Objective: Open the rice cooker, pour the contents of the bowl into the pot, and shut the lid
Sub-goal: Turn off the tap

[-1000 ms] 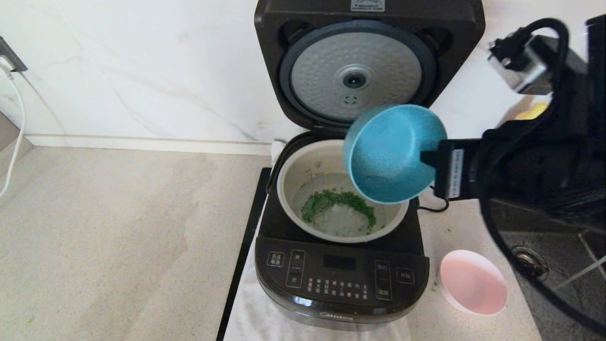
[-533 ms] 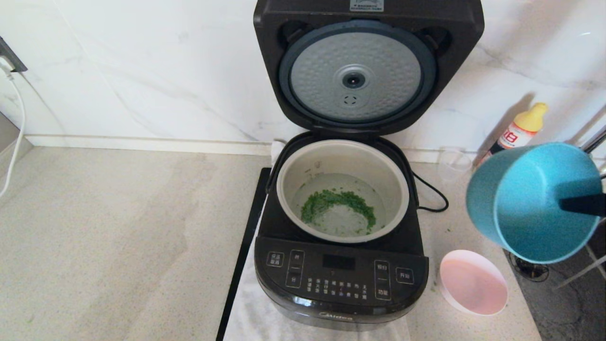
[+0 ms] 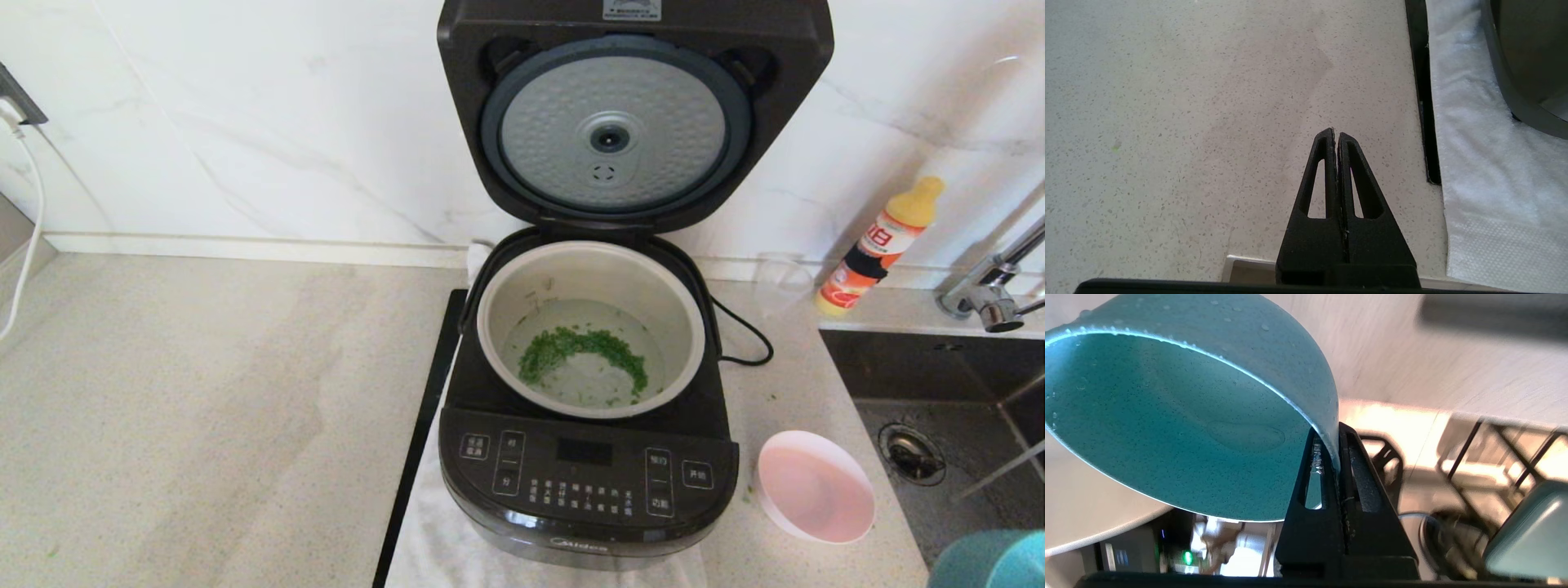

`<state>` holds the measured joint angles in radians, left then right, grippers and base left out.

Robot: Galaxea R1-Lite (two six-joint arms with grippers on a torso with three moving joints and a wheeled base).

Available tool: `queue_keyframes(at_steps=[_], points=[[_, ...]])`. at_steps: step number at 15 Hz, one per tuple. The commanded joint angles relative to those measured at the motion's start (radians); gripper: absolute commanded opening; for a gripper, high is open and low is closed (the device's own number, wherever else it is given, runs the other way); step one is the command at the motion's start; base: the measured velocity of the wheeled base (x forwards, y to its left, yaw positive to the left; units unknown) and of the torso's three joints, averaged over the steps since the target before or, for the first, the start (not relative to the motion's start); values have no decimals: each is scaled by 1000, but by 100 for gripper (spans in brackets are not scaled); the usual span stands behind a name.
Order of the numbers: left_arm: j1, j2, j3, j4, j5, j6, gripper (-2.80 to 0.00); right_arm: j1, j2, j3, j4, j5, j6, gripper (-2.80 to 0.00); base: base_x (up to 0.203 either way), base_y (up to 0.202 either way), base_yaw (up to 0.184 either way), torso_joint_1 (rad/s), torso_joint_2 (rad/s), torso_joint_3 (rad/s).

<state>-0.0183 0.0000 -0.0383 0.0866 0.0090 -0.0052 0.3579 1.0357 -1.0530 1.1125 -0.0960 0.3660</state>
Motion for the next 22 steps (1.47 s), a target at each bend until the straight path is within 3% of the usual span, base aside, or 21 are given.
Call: queue_keyframes(at_steps=[1,6,10,18,22], points=[[0,-3,0,1,0,-1,-280,-2,-13,136,-37,35,0,-280,0,0,0,0,0,0],[0,-3,0,1,0,-1,-280,2,47,291,-136,137,-3,-280,0,0,0,0,0,0],[0,-3,0,1,0,-1,-280,69,94,370,-148,182,-4,-280,0,0,0,0,0,0],[0,-3,0,1,0,-1,-280,132,337,400,-356,174,-1,-280,0,0,0,0,0,0],[0,-3,1,1,1,-1,-280,133,451,401,-468,100,0,-280,0,0,0,0,0,0]])
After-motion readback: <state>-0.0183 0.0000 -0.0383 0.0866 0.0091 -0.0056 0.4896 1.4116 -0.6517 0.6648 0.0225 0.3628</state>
